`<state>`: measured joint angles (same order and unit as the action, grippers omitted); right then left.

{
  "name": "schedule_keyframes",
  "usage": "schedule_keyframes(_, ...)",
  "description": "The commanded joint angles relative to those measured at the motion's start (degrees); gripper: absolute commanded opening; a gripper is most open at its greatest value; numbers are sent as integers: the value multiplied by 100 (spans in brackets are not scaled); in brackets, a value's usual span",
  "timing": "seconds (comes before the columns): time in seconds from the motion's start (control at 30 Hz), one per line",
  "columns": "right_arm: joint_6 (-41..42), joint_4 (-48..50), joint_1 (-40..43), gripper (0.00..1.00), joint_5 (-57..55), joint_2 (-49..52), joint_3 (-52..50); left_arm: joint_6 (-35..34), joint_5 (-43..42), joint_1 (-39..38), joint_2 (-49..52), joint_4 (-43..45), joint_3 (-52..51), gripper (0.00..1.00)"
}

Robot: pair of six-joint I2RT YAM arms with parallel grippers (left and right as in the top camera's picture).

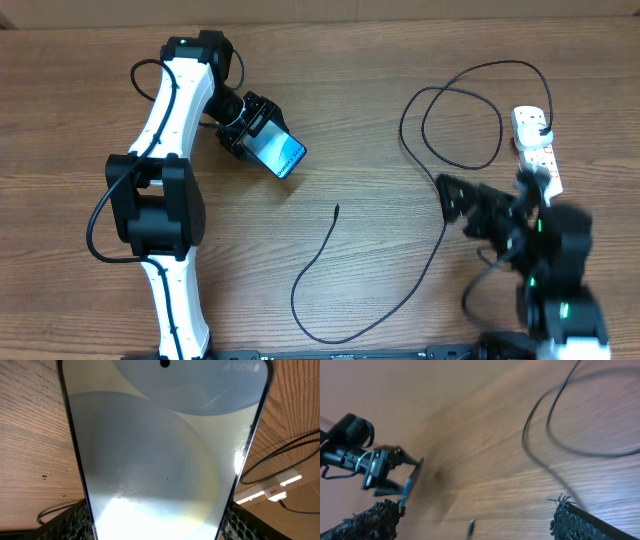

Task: Plug charger to phone and switch on socket
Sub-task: 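Move the right gripper toward the phone held by the left gripper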

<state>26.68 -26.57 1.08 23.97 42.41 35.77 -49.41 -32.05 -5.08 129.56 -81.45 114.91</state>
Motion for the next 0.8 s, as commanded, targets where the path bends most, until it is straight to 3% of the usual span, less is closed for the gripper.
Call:
schedule_keyframes(0.0, -205, -328, 4, 100, 1252, 1408, 929, -57, -55, -22, 9, -17, 173, 4)
schedule_keyframes(0.13, -9, -238, 4, 100, 2940, 2929, 1488, -59, -55, -22, 9, -17, 173, 4)
schedule_keyframes(0.3, 846, 1080, 0, 100, 3963, 4277, 1513, -144, -50, -22, 9, -15, 173, 4)
schedule_keyframes(0.57, 1084, 1626, -409, 100, 3842, 5195, 1513, -772, 22, -26, 9, -15, 173, 4)
schedule_keyframes(0.77, 1084, 1878, -953, 100, 3119, 5195, 1513, -1676, 782, -210, 9, -11, 173, 4)
